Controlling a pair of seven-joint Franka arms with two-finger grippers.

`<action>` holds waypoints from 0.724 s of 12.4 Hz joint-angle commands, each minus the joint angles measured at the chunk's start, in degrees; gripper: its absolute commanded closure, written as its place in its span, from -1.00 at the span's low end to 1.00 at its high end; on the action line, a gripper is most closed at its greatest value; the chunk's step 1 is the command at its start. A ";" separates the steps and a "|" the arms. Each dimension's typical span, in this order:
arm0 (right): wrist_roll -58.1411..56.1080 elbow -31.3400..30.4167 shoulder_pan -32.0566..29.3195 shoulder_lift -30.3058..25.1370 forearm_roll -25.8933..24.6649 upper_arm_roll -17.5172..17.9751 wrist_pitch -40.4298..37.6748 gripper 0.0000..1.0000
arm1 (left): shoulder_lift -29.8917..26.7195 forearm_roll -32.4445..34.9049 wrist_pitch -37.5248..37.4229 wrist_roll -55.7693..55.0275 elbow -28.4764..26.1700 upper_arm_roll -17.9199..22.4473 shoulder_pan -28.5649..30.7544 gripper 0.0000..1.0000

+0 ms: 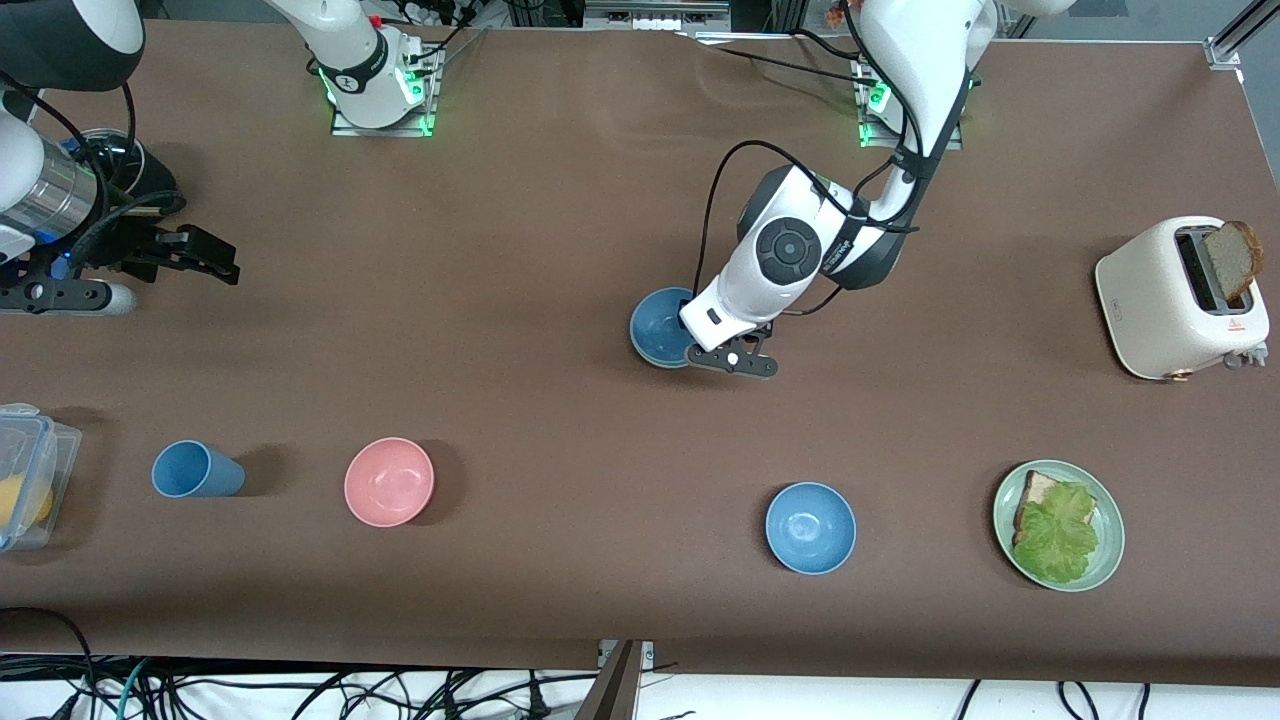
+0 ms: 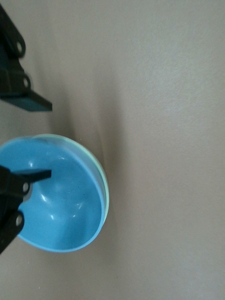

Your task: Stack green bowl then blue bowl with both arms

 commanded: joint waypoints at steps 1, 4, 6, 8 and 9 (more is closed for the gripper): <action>0.09 1.04 -0.64 0.30 1.11 0.17 -1.23 -1.00 | -4.42 0.47 -6.79 -0.95 2.99 2.30 1.57 -1.00; 0.09 1.04 -0.64 0.30 1.11 0.17 -1.23 -1.00 | -8.89 1.35 -17.60 -0.51 9.42 2.66 7.54 -1.00; 0.09 1.04 -0.64 0.30 1.11 0.17 -1.23 -1.00 | -13.81 4.76 -19.73 -0.42 9.60 2.58 13.06 -1.00; 0.09 1.04 -0.64 0.30 1.11 0.17 -1.23 -1.00 | -16.72 7.06 -24.02 -0.33 10.39 2.40 18.08 -1.00; 0.00 1.04 -0.56 0.30 1.11 0.17 -1.23 -1.00 | -17.60 7.24 -26.92 -0.33 11.70 2.31 20.80 -1.00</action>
